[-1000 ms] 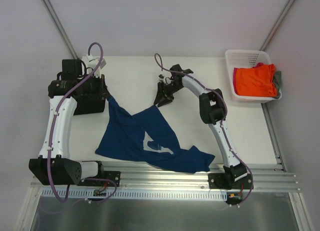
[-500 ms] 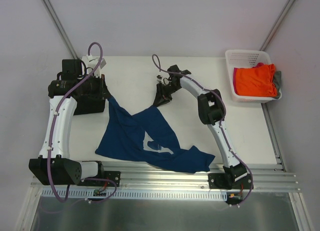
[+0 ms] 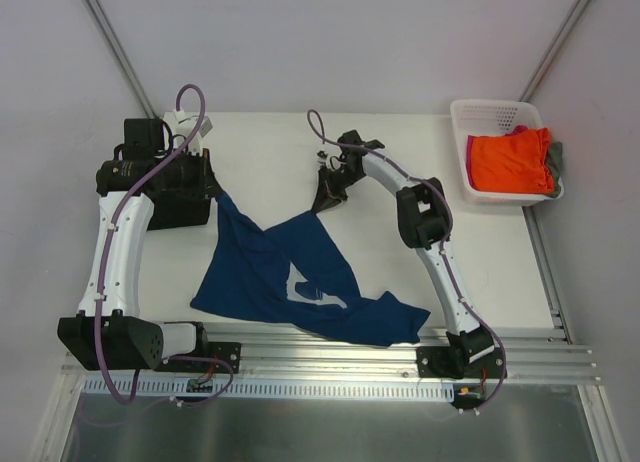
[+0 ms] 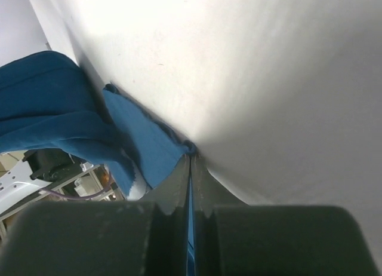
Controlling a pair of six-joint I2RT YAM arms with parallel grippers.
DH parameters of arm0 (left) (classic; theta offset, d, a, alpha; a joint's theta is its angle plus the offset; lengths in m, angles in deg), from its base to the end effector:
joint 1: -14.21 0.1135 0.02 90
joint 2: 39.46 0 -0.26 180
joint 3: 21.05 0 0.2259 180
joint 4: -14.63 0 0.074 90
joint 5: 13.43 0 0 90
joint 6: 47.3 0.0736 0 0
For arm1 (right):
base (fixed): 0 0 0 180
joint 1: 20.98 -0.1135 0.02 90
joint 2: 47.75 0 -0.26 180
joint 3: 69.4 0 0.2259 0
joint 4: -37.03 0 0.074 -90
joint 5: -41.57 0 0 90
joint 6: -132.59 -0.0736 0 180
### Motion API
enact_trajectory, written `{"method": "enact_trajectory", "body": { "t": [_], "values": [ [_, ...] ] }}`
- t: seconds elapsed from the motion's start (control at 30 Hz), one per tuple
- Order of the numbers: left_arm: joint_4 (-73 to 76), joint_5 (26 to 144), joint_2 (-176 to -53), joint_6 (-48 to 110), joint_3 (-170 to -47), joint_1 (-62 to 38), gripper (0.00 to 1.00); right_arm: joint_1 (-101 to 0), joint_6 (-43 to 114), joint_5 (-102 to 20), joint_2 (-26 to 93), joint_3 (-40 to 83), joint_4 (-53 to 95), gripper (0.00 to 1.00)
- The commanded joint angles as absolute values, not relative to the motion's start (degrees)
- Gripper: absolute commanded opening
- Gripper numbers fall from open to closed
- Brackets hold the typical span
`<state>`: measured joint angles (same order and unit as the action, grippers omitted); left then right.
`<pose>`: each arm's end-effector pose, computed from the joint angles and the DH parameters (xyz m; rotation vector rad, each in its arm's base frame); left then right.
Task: Fold and stack the t-shirts
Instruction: Flatten out the tshirt
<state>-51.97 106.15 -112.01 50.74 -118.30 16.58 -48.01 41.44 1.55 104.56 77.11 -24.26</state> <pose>0.2513 -0.0260 0.3638 0.3710 2.2040 -0.4938 0.4395 0.2875 0.0997 -0.8427 2.5427 1.3371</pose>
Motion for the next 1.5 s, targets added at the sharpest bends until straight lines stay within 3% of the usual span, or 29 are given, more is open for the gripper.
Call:
{"method": "enact_trajectory", "body": {
  "t": [0.0,0.5,0.9,1.27,1.3,1.33,1.4,1.47],
  "values": [
    [-49.7,107.3,-112.3,50.4,-120.4,17.3,0.00,-45.2,44.4,-1.8,96.9,77.6,-26.4,0.01],
    [-48.6,109.1,-128.0,49.4,-133.7,17.2,0.00,-39.3,63.0,-20.5,65.0,79.0,-33.5,0.00],
    [-49.8,108.6,-129.2,46.6,-141.4,17.2,0.00,-41.6,73.3,-40.3,39.7,67.7,-34.7,0.00],
    [-49.7,108.3,-129.9,43.2,-131.6,17.1,0.02,-29.5,70.1,-34.4,25.9,50.9,-34.6,0.01],
    [-49.7,108.8,-131.4,43.1,-131.1,17.0,0.37,-29.4,69.8,-34.3,25.8,50.2,-34.7,0.01],
    [-49.8,109.4,-132.3,43.2,-130.5,17.0,0.53,-29.3,69.8,-34.2,25.9,48.6,-34.6,0.01],
    [-50.3,110.6,-135.7,43.5,-130.1,16.9,0.72,-29.2,69.7,-33.1,26.8,47.3,-34.4,0.01],
    [-50.4,110.3,-138.3,43.8,-129.5,16.9,0.74,-29.2,69.3,-32.3,28.0,46.6,-34.5,0.01]
  ]
}}
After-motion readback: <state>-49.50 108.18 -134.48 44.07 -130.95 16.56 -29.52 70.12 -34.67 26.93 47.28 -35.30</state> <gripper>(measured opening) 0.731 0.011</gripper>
